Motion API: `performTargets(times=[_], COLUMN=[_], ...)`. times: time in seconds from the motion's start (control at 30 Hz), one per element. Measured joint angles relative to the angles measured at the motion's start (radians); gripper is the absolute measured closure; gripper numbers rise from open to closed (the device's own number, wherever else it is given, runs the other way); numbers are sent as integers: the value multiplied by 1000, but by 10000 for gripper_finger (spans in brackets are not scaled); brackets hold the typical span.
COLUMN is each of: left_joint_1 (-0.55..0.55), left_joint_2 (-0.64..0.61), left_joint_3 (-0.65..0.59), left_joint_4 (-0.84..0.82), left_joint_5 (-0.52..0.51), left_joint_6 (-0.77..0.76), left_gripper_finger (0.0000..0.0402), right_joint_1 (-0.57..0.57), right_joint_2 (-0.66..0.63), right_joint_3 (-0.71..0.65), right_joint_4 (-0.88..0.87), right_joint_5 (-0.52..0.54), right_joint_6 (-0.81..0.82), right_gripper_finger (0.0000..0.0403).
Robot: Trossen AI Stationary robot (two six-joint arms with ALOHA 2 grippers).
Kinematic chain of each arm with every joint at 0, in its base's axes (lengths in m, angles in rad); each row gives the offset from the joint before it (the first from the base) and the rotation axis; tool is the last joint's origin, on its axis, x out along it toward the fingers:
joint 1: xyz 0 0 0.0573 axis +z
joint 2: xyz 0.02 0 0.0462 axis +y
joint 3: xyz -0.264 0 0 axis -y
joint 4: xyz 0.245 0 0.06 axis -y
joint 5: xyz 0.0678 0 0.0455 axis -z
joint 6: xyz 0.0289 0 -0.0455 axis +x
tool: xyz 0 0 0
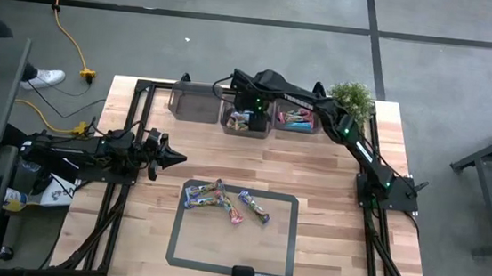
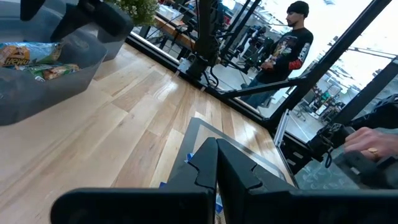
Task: Pick and place Granola Bars by type
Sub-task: Put the red granola bar into the right black bin
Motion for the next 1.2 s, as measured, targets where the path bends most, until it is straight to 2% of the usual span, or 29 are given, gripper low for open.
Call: performTargets(times=[0.3,0.7,0.87,1.2], left_joint_1=[0,0,0,0], left_joint_2=[0,0,0,0], left_joint_3=[0,0,0,0], left_joint_4=[0,0,0,0], left_joint_5=[0,0,0,0], left_joint_6=[0,0,0,0], left_gripper_finger=[401,401,401,401], right_joint_1=[18,52,93,234], right_joint_2=[-82,-251,-309,-352], right_joint_3=[-13,-13,-13,-13], right_joint_4=[12,139,221,348], right_joint_5=[-41,-415,-523,-532], right_joint_6=[105,417,516,754], right_gripper_finger=[214,214,214,214])
